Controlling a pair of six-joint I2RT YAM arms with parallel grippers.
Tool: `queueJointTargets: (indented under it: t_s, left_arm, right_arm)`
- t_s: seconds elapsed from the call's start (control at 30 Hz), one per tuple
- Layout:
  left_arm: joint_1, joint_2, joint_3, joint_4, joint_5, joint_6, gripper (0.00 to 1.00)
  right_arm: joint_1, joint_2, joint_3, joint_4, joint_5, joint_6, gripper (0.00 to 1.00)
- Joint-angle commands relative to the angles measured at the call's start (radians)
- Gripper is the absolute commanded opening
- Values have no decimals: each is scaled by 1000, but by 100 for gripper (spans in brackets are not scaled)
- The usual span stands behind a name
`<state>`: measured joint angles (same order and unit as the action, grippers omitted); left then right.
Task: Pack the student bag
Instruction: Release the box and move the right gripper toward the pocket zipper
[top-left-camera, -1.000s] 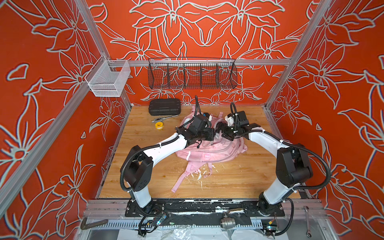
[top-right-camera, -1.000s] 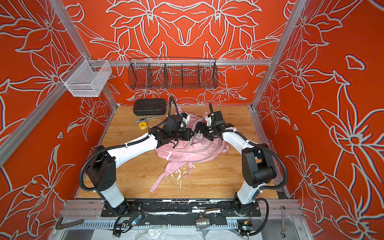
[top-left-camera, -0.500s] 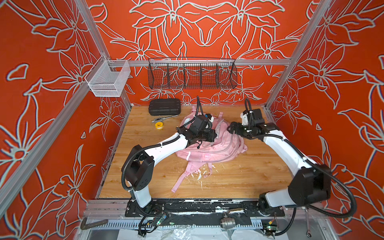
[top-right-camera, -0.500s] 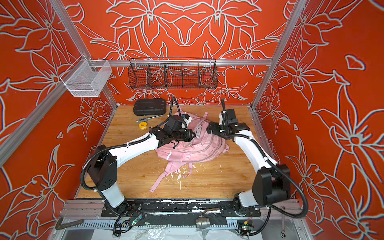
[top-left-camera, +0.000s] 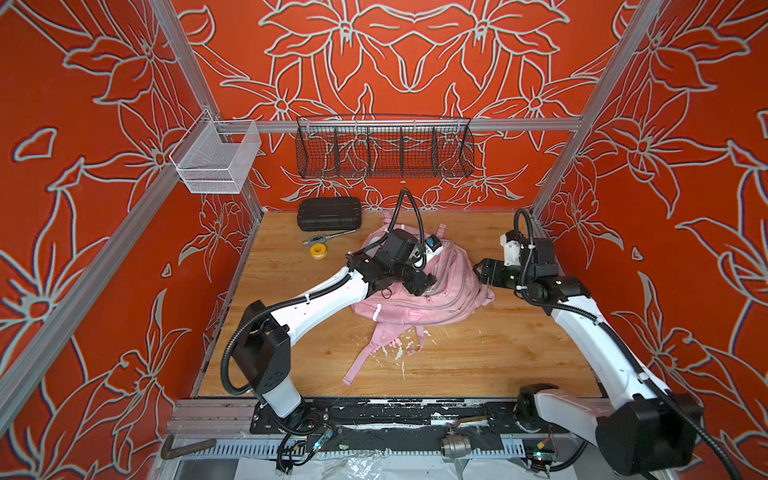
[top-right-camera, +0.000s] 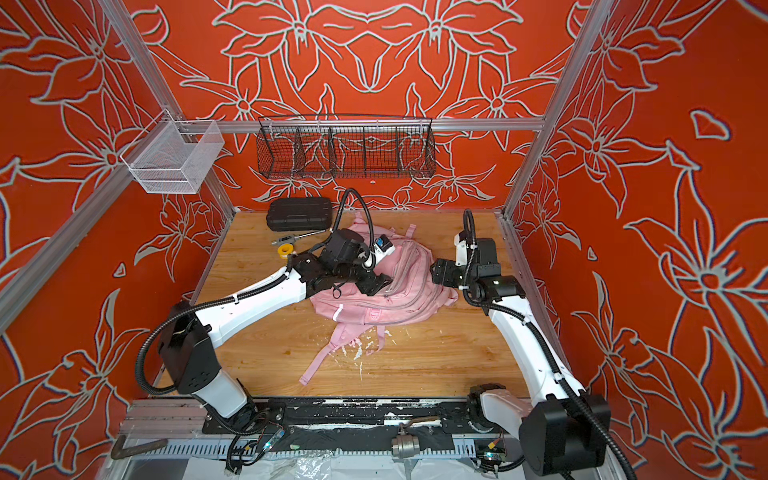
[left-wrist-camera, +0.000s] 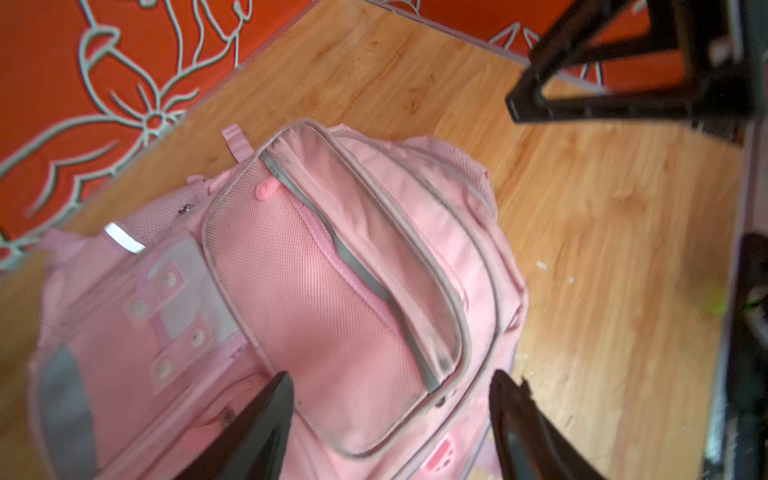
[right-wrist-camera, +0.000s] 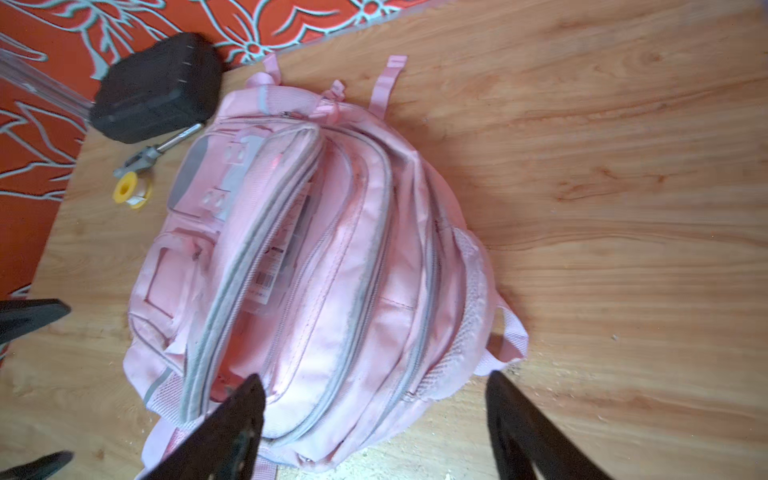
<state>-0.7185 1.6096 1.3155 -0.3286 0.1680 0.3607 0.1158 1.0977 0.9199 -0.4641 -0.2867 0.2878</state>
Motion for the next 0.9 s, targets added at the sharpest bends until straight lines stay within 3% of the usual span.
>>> queueJointTargets:
  t_s: [0.0,0.17,0.47,0.57,0.7,0.77,0.87]
  left_arm:
    - [1,-49,-135,43,-9,368,71]
    - [4,-12,-220,182,-29,474,70]
    - [4,141,-174,336,-63,443,64]
    - [3,168,-162,324,-84,455,51]
    - [2,164,-155,308,-86,450,13]
    - [4,148,-126,257,-57,438,0]
    - [4,124,-63,154,9,366,0]
  right_arm:
    - [17,-58,-73,109,-131,-43,71]
    - [66,-129,-154,189,-169,-149,66]
    - [132,-208,-274,295,-166,-287,56]
    - [144,-220,-301,315,-175,-327,54]
    - [165,-227,-340,362,-219,-405,49]
    - [178,-228,-367,400,-255,-456,48]
    - [198,-225,-395,458,-284,-518,45]
